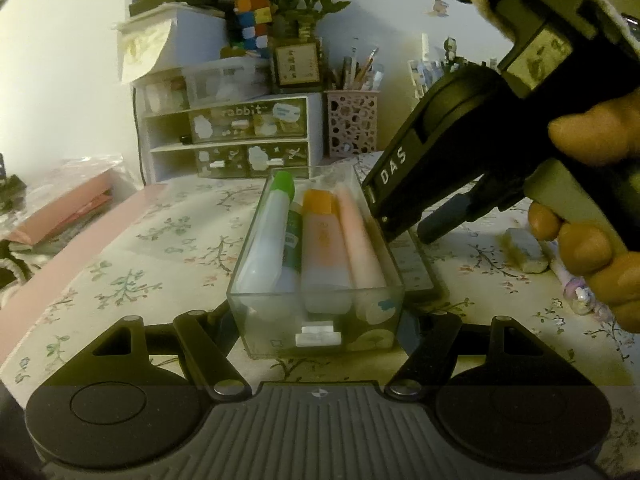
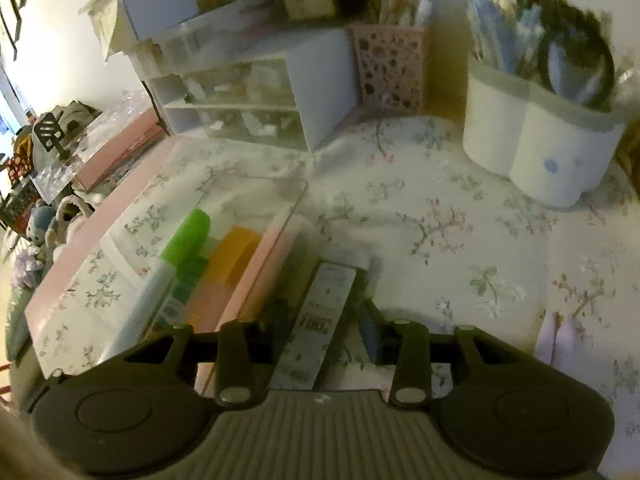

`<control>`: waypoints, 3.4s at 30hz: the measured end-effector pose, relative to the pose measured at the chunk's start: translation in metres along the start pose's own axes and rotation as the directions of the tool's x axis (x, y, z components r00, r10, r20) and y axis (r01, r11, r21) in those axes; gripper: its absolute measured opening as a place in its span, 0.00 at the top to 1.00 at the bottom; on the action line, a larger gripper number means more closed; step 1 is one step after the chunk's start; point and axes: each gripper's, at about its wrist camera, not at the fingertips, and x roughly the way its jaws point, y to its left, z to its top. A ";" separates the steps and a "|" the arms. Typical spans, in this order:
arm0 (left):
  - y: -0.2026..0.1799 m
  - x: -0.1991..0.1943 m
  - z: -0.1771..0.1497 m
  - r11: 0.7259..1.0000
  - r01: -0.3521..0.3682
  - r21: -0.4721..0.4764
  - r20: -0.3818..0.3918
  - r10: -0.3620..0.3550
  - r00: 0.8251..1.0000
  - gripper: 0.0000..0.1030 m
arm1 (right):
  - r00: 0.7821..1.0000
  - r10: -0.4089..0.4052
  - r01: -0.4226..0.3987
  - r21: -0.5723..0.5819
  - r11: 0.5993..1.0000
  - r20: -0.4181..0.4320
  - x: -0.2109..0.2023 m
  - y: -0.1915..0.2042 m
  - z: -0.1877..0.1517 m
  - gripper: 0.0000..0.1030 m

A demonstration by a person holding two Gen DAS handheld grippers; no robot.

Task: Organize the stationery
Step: 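Move the right gripper to the white labeled packet and grasp it, then lift the white packet with the right gripper and carry it over the box, then lower the packet into the clear box and open the right gripper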

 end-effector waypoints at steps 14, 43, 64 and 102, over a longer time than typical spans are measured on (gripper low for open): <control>0.003 -0.001 0.000 1.000 -0.006 -0.001 0.003 0.006 1.000 0.29 | 0.999 -0.023 0.023 0.011 1.000 0.024 -0.007 -0.010 -0.002 0.92; 0.013 -0.007 -0.005 0.999 -0.041 -0.023 0.009 0.041 0.999 0.29 | 0.998 -0.026 0.031 -0.085 0.996 0.058 -0.010 0.003 -0.015 0.65; 0.014 -0.006 -0.006 0.999 -0.037 -0.015 0.013 0.037 0.999 0.29 | 0.986 0.156 -0.164 0.144 0.976 0.065 -0.024 0.027 0.017 0.65; 0.014 -0.005 -0.005 1.000 -0.030 -0.010 0.009 0.030 1.000 0.29 | 0.929 0.369 -0.345 0.415 0.842 0.024 -0.003 0.015 0.015 0.90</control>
